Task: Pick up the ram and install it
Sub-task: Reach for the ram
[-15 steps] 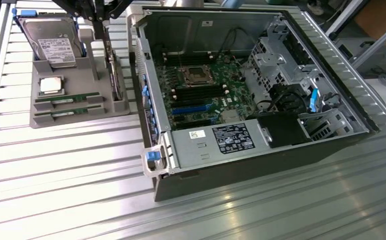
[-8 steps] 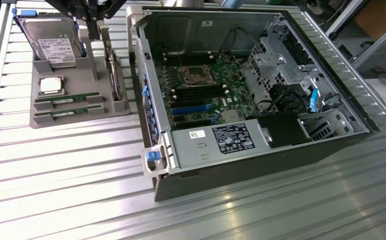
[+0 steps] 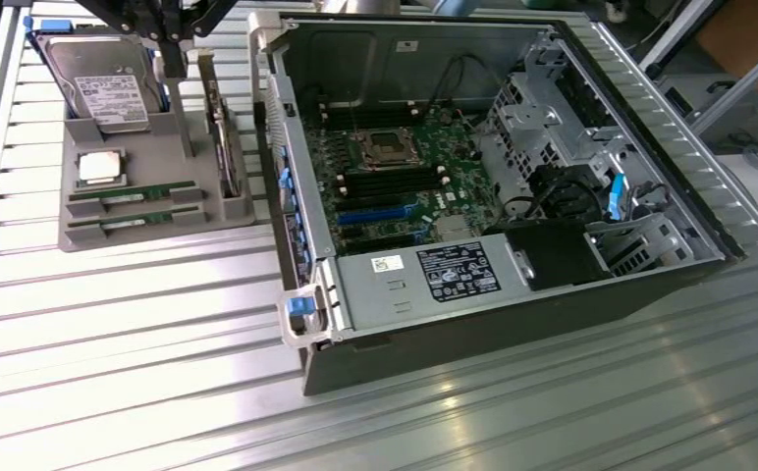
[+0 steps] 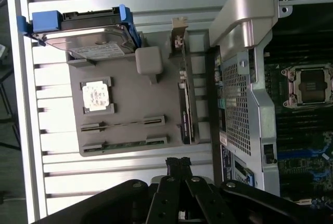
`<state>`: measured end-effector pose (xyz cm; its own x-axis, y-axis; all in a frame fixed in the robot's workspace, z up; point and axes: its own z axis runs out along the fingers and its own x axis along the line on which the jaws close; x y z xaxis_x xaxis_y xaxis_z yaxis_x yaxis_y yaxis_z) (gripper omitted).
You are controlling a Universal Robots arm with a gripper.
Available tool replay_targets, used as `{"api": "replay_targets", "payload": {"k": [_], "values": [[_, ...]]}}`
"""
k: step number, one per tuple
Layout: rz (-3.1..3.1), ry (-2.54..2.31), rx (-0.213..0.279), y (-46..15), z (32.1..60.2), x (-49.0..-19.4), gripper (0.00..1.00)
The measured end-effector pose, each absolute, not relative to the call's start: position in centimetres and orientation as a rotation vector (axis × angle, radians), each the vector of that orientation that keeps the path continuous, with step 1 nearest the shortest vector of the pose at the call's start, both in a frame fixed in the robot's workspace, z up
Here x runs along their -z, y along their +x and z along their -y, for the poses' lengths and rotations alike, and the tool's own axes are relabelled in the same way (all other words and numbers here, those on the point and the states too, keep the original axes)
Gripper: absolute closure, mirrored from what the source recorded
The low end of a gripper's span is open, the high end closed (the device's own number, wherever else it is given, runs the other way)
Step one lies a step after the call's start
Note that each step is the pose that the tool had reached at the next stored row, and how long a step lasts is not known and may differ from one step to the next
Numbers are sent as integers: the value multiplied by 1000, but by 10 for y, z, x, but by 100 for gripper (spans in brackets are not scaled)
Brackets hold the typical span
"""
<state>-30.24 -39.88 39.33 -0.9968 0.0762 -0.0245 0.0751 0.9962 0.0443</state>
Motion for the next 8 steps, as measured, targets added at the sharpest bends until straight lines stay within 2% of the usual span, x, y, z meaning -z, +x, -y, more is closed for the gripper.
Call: {"api": "replay_targets", "payload": {"k": [8], "values": [[-3112,118,-68,-312,399,-393,89]]}}
